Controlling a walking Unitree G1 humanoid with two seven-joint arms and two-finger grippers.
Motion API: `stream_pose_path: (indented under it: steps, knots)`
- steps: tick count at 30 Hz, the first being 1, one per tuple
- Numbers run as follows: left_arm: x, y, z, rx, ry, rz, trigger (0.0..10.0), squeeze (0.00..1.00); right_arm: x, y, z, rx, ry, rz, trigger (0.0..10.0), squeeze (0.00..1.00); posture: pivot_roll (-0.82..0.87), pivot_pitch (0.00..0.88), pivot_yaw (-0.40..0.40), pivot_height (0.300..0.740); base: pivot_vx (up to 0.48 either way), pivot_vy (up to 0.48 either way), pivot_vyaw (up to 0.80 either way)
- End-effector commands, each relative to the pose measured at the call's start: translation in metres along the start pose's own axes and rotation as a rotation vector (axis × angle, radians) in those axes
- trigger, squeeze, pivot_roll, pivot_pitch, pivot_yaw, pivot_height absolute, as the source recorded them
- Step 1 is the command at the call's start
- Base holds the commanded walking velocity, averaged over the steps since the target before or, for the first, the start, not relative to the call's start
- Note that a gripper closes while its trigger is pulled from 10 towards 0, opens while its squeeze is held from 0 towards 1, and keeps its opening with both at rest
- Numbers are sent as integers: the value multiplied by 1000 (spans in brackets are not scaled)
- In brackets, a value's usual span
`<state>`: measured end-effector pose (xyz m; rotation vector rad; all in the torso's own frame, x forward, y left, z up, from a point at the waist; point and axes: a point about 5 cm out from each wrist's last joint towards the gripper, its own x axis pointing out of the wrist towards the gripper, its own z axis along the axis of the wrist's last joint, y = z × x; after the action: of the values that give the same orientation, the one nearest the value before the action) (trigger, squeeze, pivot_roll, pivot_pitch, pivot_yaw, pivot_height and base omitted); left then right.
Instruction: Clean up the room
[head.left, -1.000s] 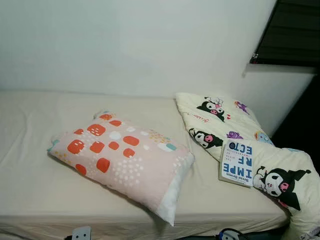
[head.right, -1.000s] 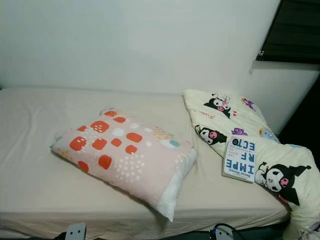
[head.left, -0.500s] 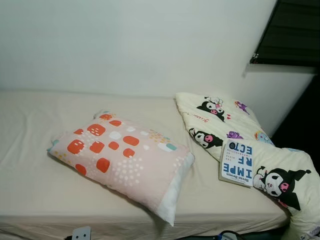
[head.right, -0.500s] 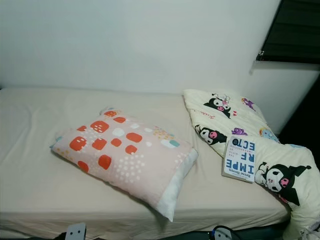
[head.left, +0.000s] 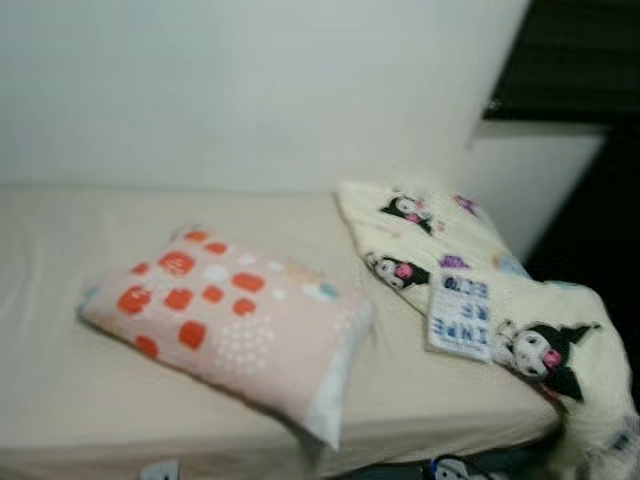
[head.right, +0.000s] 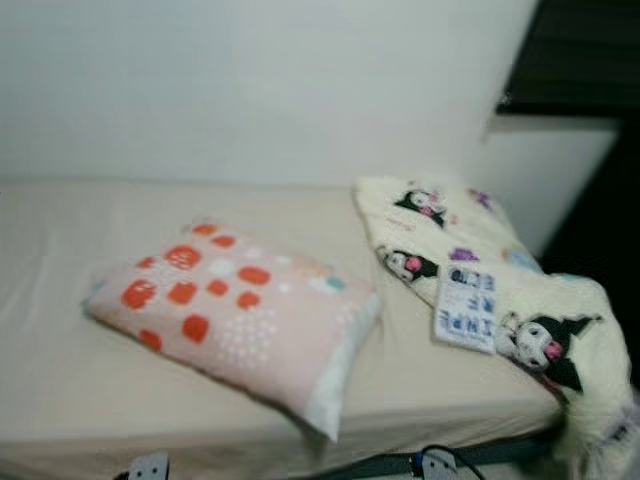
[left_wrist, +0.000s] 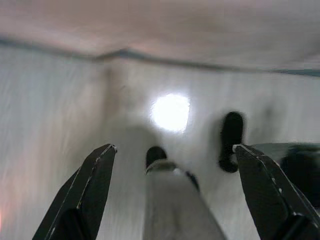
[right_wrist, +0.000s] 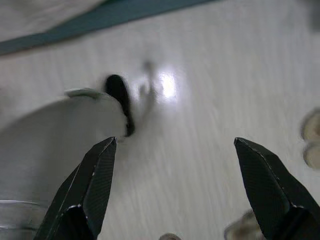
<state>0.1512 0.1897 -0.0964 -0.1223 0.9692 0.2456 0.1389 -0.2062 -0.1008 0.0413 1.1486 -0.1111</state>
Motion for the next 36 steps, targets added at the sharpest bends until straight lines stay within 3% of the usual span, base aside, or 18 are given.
stream_pose_path:
  steps: [1,10,20,31,32,33,34,35,36]
  knots:
    - [-1,0,-5,-33,2,8,10000,0,0,1,0,-10,4,5,10000,0,57,0,-86,740,0,0,-756]
    - [-1,0,-4,-45,-4,8,10000,0,0,0,0,-11,2,3,10000,0,60,0,-84,740,0,0,-692]
    - [-1,0,-2,-72,-23,7,10000,0,0,3,1,-6,-8,6,10000,0,60,0,-80,740,0,0,0]
    - [-3,-4,5,-283,-136,-60,10000,0,1,16,2,-9,-16,21,10000,0,58,0,-84,740,0,0,0]
    - [2,1,31,-286,-195,-57,10000,0,1,16,2,-8,-16,21,10000,0,58,0,-84,740,0,0,0]
    - [2,1,31,-286,-195,-57,10000,0,1,16,2,-8,-16,21,10000,0,58,0,-84,740,0,0,0]
    - [6,8,73,-290,-291,-62,10000,0,1,15,2,-5,-17,19,10000,0,58,0,-84,740,0,0,0]
    - [6,8,73,-290,-291,-62,10000,0,1,15,2,-5,-17,19,10000,0,58,0,-84,740,0,0,0]
    - [6,13,104,-299,-363,-66,10000,0,1,15,2,-2,-18,18,10000,0,58,0,-84,740,0,0,0]
